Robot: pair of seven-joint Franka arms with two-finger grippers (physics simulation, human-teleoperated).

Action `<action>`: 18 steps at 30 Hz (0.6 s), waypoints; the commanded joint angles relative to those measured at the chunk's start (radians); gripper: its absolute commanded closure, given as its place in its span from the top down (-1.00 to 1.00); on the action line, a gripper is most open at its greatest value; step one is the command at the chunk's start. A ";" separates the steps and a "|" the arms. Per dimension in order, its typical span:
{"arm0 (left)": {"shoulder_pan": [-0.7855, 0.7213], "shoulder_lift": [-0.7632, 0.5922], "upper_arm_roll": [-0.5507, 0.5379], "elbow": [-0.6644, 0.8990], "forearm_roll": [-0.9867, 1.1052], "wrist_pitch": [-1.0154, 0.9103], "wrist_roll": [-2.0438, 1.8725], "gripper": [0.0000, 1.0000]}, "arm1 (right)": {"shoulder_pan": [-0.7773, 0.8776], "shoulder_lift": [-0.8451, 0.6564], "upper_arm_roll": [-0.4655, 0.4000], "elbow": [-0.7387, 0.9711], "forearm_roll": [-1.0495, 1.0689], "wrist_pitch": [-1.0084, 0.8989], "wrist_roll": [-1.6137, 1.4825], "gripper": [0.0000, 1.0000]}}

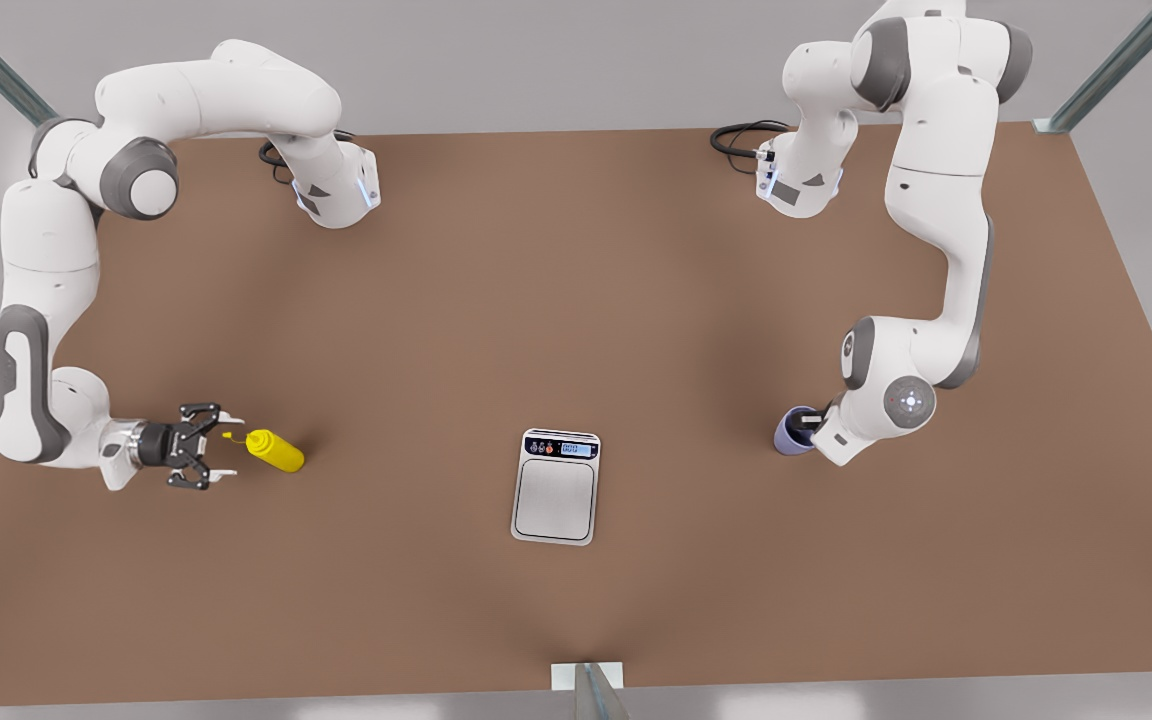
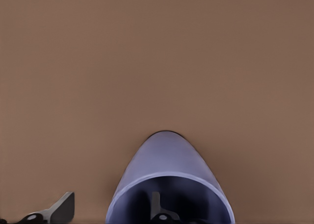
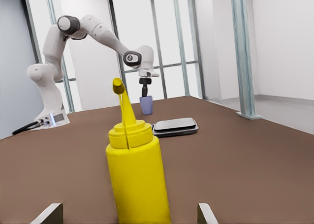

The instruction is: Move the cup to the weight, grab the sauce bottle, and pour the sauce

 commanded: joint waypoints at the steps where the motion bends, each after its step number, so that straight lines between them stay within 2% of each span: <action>1: 0.000 0.000 0.000 0.000 0.001 0.000 0.000 -0.53 | 0.002 0.000 0.000 0.000 0.000 0.001 0.000 1.00; 8: -0.003 -0.002 -0.002 0.002 0.001 -0.001 -0.012 -0.57 | 0.035 -0.006 0.000 -0.063 0.011 0.049 -0.011 1.00; 18: -0.005 -0.006 -0.031 0.023 -0.002 -0.001 -0.078 -0.57 | 0.051 -0.006 0.002 -0.069 0.025 0.093 -0.011 1.00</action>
